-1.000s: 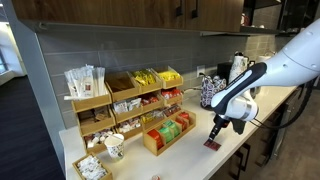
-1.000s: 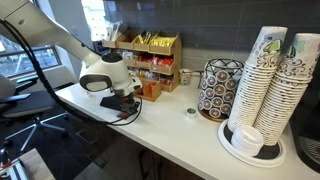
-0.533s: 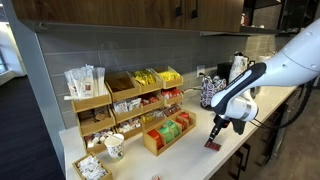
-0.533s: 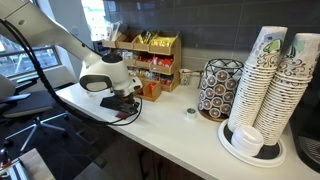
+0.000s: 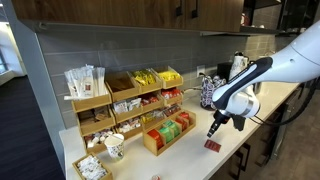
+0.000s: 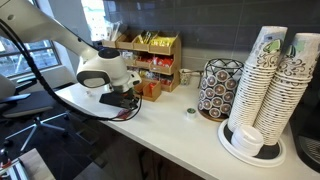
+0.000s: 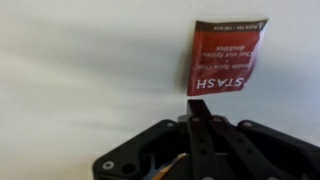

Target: Put the red sachet on the right side of the wooden stand at the front of the counter

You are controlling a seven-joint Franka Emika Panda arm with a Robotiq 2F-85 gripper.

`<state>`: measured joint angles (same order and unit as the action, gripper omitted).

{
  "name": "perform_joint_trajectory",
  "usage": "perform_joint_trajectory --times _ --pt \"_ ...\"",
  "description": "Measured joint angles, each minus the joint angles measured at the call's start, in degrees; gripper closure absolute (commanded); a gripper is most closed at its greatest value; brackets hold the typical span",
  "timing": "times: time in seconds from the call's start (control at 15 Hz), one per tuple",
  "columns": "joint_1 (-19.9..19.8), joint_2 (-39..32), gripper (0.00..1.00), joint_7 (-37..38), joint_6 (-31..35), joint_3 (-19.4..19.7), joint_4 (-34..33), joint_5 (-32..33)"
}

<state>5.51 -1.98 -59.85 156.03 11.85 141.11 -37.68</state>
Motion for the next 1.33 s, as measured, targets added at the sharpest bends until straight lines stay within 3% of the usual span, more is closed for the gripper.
perform_joint_trajectory --times 0.2,0.6,0.73,0.8,1.07,1.33 --pt "0.0 0.9 0.6 -0.1 0.0 0.0 0.2 -0.2" --pt "0.1 -0.2 0.13 -1.7 0.0 -1.0 0.3 -3.4" --pt "0.1 -0.9 0.16 -2.2 0.0 -1.3 0.3 -3.8" --pt "0.1 -1.3 0.23 -2.3 0.0 -1.3 0.3 -3.8" --pt "0.1 -2.5 0.61 -2.5 0.0 -1.3 0.3 -3.8" --pt "0.1 -2.9 0.9 -2.6 0.0 -1.4 0.0 -3.8"
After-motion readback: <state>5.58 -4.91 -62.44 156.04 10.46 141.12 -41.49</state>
